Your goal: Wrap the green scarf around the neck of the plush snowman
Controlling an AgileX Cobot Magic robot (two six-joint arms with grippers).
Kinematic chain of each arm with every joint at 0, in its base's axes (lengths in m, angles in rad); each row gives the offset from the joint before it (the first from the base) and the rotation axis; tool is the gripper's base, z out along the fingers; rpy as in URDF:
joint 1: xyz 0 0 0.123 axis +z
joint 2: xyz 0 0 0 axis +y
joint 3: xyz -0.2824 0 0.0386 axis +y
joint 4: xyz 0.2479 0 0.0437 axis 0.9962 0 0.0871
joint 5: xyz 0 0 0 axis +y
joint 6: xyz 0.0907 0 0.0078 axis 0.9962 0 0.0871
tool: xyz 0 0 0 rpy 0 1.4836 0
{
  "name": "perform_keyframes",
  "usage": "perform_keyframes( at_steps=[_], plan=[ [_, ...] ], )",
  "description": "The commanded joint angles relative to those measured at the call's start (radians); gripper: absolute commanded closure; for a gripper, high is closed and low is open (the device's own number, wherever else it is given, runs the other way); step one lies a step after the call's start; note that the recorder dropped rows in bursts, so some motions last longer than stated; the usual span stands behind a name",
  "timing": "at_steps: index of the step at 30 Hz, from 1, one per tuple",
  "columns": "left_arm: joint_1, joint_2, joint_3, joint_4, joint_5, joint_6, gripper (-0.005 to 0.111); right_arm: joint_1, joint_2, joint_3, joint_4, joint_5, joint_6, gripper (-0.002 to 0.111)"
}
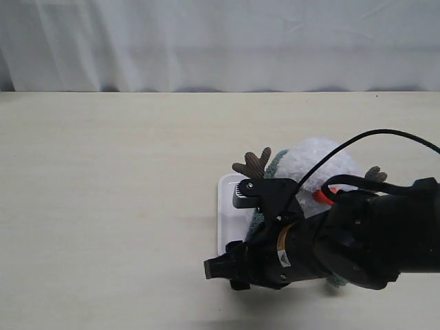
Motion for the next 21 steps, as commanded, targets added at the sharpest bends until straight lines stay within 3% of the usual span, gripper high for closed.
perform_keyframes(
  at_steps=[1,7,14,21],
  plan=[
    [-0.005,-0.002,0.004,-0.007,-0.018,-0.002,0.107,-0.05,0.043,0.0,-0.015,-0.019,0.034,0.051],
    [-0.005,-0.002,0.004,-0.004,-0.018,-0.002,0.107,-0.056,0.059,0.0,-0.026,-0.08,0.032,0.058],
    [-0.005,-0.002,0.004,-0.004,-0.018,-0.002,0.107,-0.057,0.059,0.0,-0.031,-0.043,-0.026,0.102],
    [-0.005,-0.002,0.004,-0.004,-0.018,-0.002,0.107,-0.057,-0.015,0.0,-0.031,0.15,-0.121,0.104]
  ],
)
